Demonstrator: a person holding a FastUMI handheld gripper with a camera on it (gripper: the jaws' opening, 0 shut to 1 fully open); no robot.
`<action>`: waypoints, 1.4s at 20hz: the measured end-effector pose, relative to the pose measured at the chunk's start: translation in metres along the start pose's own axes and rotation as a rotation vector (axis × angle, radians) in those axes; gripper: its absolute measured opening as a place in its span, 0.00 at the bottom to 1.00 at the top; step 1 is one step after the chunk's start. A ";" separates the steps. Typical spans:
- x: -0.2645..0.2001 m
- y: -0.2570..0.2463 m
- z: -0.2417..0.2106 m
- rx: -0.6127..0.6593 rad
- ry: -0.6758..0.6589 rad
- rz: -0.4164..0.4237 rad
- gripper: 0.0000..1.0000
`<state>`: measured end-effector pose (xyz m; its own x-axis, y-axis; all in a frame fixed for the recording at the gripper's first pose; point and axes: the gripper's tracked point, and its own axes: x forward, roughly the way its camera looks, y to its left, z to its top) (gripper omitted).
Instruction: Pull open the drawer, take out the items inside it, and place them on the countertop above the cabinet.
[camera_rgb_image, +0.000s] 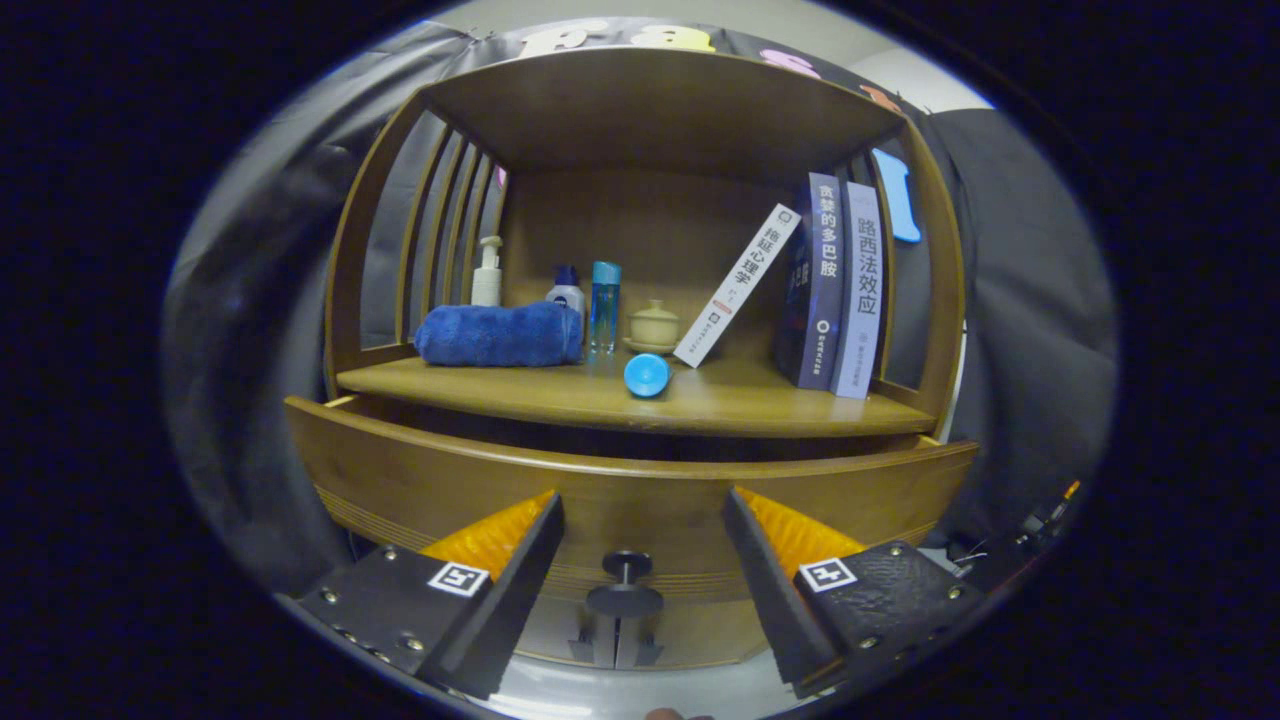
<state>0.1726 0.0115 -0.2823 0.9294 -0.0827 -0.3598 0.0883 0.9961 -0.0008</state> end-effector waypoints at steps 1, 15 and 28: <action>0.004 0.000 0.001 0.002 0.002 0.000 0.97; 0.038 0.001 0.004 0.059 0.029 -0.009 0.98; 0.038 0.001 0.004 0.051 -0.004 -0.011 0.99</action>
<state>0.2096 0.0092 -0.2922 0.9296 -0.0935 -0.3566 0.1163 0.9923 0.0432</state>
